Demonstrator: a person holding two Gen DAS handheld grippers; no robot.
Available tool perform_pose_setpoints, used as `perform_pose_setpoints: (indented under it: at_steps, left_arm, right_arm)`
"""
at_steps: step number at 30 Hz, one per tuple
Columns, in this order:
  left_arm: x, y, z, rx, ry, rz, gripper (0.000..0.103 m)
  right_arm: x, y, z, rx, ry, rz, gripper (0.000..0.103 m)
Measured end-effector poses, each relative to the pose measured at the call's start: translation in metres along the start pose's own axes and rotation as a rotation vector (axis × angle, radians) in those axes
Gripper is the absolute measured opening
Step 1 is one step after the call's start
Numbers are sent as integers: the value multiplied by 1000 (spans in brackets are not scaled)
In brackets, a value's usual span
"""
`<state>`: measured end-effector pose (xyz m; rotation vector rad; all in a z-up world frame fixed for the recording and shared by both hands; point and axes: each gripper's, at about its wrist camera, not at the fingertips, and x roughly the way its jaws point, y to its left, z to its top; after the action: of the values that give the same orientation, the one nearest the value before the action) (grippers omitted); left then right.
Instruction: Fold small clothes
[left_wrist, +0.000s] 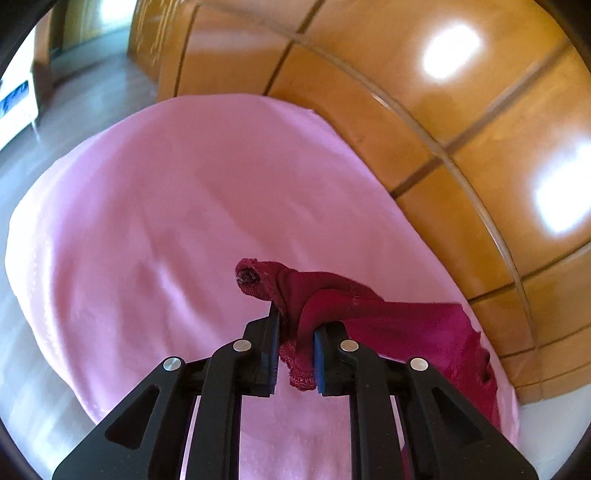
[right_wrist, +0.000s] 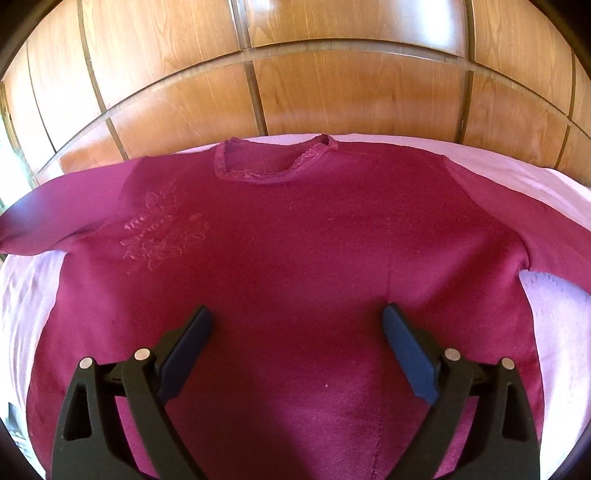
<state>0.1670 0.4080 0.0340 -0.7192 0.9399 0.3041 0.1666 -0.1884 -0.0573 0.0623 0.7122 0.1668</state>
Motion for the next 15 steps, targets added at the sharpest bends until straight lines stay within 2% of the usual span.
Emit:
perform_pose_setpoints:
  at_steps: [3,5,7,8,9,11,13,15]
  left_arm:
    - [23,2,18,-45,27,17,15]
    - [41,3,31,-96,16,49,23]
    - [51,7,39,-132,-27,78,23]
    - [55,9,43,-148,-54,105,27]
    - [57,13,46,-166,-75,127,41]
    - [53,31,44,-236,-123,170,48]
    - [48,46,34,-281,-135,152,48]
    - [47,59,19,-305,-139,101,48]
  right_arm:
    - [1,2,0,-9,2,-13,94]
    - [1,3,0,-13,2,-19,94]
    - [1,3,0,-17,2,-25,94]
    - [2,4,0,-19,2,-28,94]
    - [2,4,0,-22,3,-31,94]
    - [3,5,0,-28,4,-37,95]
    - [4,6,0,-33,6,-41,96]
    - [5,7,0,-37,8,-45,97]
